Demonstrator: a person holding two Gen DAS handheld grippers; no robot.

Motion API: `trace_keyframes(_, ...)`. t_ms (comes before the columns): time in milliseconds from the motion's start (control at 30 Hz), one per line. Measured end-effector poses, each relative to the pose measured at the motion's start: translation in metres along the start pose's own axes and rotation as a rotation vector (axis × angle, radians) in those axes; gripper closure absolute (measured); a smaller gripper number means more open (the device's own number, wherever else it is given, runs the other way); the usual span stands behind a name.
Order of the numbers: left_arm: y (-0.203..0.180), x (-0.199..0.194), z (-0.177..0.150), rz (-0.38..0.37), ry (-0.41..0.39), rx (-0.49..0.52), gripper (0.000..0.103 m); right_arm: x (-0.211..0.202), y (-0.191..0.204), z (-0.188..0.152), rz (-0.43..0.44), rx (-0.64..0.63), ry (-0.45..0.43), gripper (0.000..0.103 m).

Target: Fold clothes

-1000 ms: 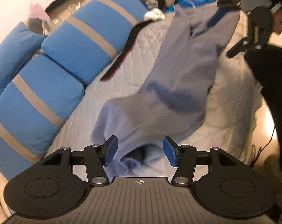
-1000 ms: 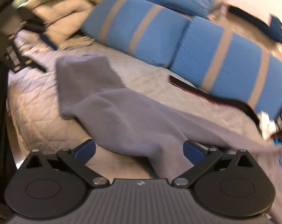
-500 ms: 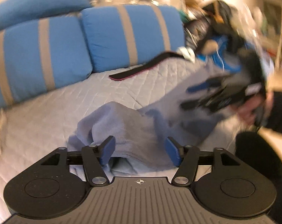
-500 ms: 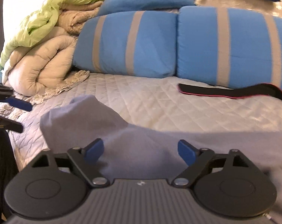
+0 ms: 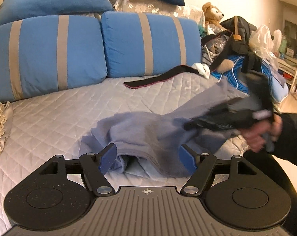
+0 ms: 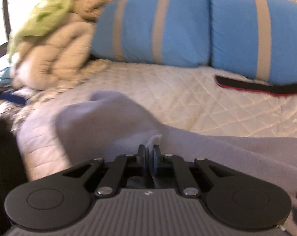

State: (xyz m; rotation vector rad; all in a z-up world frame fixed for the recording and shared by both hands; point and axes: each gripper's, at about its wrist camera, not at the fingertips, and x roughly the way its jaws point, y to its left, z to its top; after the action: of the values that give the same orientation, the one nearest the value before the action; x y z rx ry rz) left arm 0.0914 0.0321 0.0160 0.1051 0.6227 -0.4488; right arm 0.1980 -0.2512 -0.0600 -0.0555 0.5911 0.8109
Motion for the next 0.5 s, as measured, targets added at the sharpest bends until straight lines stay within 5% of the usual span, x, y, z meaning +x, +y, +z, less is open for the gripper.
trace_keyframes(267, 0.0, 0.017, 0.013, -0.008, -0.014, -0.044, 0.033, -0.061, 0.054, -0.029, 0.13, -0.095, 0.015, 0.103)
trace_keyframes(500, 0.001, 0.036, 0.021, -0.013, -0.003, -0.071, 0.033, -0.068, 0.08, -0.059, 0.143, -0.197, 0.11, 0.103)
